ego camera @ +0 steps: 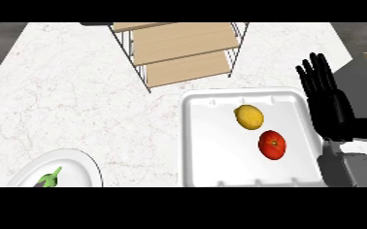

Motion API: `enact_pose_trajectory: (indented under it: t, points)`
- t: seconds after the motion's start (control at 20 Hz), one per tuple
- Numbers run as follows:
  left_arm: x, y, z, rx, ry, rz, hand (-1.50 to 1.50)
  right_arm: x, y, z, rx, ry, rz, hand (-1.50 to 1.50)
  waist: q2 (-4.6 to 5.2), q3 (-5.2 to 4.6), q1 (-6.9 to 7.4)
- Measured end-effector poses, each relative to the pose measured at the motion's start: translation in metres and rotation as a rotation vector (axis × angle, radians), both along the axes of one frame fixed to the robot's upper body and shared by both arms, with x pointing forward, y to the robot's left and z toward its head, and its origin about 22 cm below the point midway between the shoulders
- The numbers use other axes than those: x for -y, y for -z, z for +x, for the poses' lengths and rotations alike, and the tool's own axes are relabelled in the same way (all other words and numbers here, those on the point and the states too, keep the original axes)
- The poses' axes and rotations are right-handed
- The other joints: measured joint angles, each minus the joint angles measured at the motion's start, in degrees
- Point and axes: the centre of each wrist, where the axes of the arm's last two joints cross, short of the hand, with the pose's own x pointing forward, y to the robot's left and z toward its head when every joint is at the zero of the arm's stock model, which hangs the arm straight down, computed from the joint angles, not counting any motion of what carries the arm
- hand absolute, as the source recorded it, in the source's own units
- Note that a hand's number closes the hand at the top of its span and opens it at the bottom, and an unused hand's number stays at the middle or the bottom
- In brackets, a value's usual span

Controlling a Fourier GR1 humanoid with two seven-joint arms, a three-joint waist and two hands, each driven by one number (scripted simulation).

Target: Pick the tomato from the tray and place it in the tiered shelf

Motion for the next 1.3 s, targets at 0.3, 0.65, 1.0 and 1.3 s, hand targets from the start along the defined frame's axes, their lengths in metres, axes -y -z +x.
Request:
enact_pose_trajectory:
  t: [0.3,0.65,1.0,1.3]
  points:
    - [0.039,0.044,-0.012,-0.211,0.218,-0.054,0.0,0.068,-0.028,-0.006,-0.073,0.048,-0.36,-1.5,0.71,0.14,-0.62]
    - [0.096,0.086,-0.029,-0.418,0.444,-0.131,0.0,0.126,-0.015,-0.018,-0.243,0.123,-0.541,-1.5,0.93,0.25,0.5]
    - [0.102,0.093,-0.029,-0.466,0.497,-0.147,0.0,0.125,-0.018,-0.026,-0.174,-0.147,-0.534,-1.5,0.46,0.35,1.03]
    - [0.105,0.094,-0.029,-0.475,0.501,-0.148,0.0,0.096,-0.063,-0.025,-0.254,-0.344,-0.721,-1.5,0.16,0.23,0.85]
